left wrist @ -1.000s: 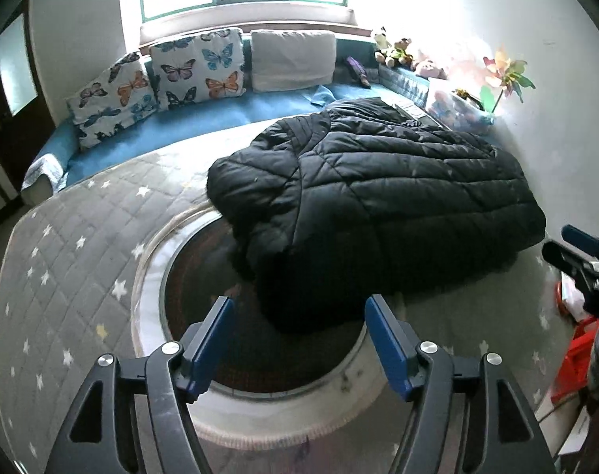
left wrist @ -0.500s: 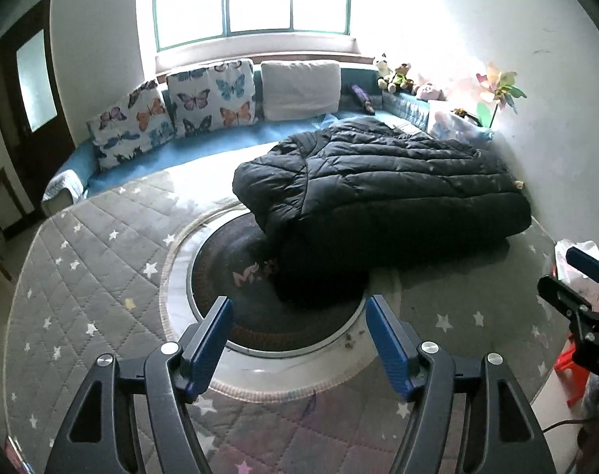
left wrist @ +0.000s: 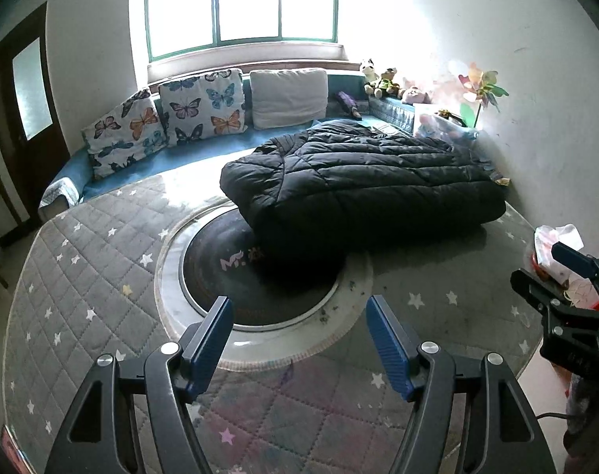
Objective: Fold large clothes
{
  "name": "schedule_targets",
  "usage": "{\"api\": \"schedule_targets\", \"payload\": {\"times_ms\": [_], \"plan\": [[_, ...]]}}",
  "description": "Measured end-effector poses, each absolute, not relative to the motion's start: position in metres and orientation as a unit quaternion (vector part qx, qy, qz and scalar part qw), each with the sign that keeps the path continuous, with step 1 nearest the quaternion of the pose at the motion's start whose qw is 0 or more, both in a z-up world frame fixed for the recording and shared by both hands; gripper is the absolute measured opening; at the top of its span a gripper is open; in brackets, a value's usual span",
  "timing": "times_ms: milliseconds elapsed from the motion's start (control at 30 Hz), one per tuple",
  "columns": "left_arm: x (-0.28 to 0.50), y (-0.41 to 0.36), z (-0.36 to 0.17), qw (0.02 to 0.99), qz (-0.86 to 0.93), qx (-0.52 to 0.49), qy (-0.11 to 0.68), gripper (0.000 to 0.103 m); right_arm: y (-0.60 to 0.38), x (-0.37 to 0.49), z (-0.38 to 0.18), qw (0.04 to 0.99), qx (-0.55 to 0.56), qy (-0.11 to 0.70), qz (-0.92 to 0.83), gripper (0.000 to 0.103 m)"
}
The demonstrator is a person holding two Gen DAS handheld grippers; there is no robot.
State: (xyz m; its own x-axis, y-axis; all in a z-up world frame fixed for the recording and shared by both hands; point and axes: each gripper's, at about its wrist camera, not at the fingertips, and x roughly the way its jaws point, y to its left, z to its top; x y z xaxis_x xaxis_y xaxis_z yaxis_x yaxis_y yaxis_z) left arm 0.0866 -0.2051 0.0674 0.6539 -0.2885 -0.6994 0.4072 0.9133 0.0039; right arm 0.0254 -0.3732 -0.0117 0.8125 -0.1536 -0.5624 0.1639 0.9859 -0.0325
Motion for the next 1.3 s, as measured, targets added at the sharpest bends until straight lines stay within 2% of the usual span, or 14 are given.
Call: {"api": "schedule_targets", "payload": {"times_ms": [1300], "plan": [[0.090,-0.211,0.062,0.902,-0.194,0.084,0.377,0.073,-0.374,0.026,-0.011,0.950,0.011,0.298,-0.089,0.096]]}}
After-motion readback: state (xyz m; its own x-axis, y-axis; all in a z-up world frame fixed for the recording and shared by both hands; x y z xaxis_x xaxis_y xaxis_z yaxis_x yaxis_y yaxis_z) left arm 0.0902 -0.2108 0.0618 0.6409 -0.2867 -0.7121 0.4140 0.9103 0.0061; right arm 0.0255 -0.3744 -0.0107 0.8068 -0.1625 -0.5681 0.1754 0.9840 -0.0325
